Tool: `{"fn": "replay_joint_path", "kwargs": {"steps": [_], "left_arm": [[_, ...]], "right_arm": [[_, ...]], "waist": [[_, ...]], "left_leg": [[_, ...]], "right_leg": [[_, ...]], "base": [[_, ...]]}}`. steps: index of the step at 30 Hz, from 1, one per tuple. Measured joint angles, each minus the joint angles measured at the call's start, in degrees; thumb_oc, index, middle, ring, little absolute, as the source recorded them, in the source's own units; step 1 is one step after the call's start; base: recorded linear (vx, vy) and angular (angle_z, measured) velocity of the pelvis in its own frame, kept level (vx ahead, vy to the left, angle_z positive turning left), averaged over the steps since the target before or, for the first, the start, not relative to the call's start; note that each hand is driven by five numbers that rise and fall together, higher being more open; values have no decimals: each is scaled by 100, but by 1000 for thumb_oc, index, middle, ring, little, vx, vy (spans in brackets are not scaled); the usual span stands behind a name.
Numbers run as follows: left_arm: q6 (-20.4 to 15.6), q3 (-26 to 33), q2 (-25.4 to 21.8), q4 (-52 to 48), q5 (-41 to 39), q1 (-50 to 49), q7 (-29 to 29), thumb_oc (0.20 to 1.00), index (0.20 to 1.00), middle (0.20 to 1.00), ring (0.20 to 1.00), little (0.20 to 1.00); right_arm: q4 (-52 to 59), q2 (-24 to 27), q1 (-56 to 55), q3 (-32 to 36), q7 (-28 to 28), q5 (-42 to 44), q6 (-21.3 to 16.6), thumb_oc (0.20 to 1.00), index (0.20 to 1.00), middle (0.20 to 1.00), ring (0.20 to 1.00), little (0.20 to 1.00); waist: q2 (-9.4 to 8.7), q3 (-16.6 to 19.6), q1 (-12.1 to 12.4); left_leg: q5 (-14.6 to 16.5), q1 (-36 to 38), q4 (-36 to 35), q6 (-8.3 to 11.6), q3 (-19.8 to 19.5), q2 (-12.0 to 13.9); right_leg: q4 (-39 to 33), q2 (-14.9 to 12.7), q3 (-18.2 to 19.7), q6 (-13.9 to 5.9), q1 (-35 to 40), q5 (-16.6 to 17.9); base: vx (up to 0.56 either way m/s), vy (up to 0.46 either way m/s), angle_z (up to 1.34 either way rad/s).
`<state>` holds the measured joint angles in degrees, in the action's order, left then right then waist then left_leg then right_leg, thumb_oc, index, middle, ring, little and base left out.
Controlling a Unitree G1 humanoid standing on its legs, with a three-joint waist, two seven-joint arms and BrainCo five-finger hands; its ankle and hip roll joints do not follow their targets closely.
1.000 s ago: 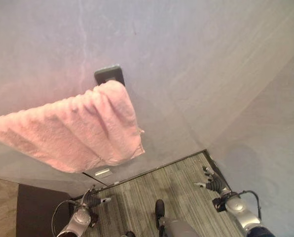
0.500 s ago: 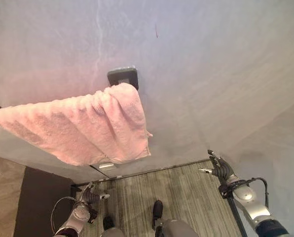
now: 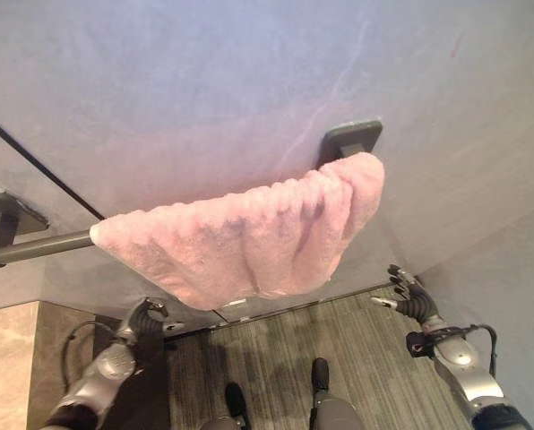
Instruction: Put brush and paste in cup on sink, flatten towel.
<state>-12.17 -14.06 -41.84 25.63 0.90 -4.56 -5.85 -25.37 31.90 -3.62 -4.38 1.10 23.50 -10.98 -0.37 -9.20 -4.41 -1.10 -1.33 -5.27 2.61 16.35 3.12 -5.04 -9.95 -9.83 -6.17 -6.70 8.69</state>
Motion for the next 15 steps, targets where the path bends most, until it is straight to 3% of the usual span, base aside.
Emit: {"fn": "replay_joint_path", "kwargs": {"steps": [3,4,6,10,12,15], "left_arm": [[-236,346,-474,-565,-398,-548,362,1000,1000,1000,1000,1000],[-266,711,-526,-699,-1009,-786,695,1000,1000,1000,1000,1000],[-261,854,-584,-791,-1771,-808,1059,1000,1000,1000,1000,1000],[-266,877,-1092,-1384,-2759,-857,1654,1000,1000,1000,1000,1000],[-240,812,-1866,-2049,-3295,-887,2055,1000,1000,1000,1000,1000],[-285,806,-2085,-2336,-3664,-809,2296,1000,1000,1000,1000,1000]], "right_arm": [[-194,110,-303,314,319,656,9,1000,1000,1000,1000,1000],[-137,222,-395,319,560,933,-1,1000,1000,1000,1000,1000],[-154,361,-519,283,808,1111,14,1000,1000,1000,1000,1000],[158,791,-630,280,1170,1350,71,1000,1000,1000,1000,1000],[527,1359,-730,53,1429,1428,82,1000,1000,1000,1000,1000],[745,1683,-645,-3,1554,1448,67,1000,1000,1000,1000,1000]], "waist": [[-44,-2,74],[-90,31,63],[-107,63,96],[-97,145,117],[-98,273,135],[-69,480,195]], "left_leg": [[10,44,-3,1,-4,7],[22,70,-4,10,-12,7],[22,89,-35,25,-50,29],[43,102,-38,44,-135,36],[23,17,-36,70,-172,44],[0,24,-35,90,-170,41]], "right_leg": [[-1,-3,-6,-55,56,-42],[-2,-12,-5,-107,81,-94],[-4,-4,-34,-104,113,-117],[-12,-7,-99,-97,179,-142],[-48,-18,-190,-87,172,-147],[-52,-23,-202,-97,169,-151]], "base": [[29,48,2],[0,0,0],[-1,-1,2],[-24,3,12],[-35,-16,21],[-37,-11,5]]}}
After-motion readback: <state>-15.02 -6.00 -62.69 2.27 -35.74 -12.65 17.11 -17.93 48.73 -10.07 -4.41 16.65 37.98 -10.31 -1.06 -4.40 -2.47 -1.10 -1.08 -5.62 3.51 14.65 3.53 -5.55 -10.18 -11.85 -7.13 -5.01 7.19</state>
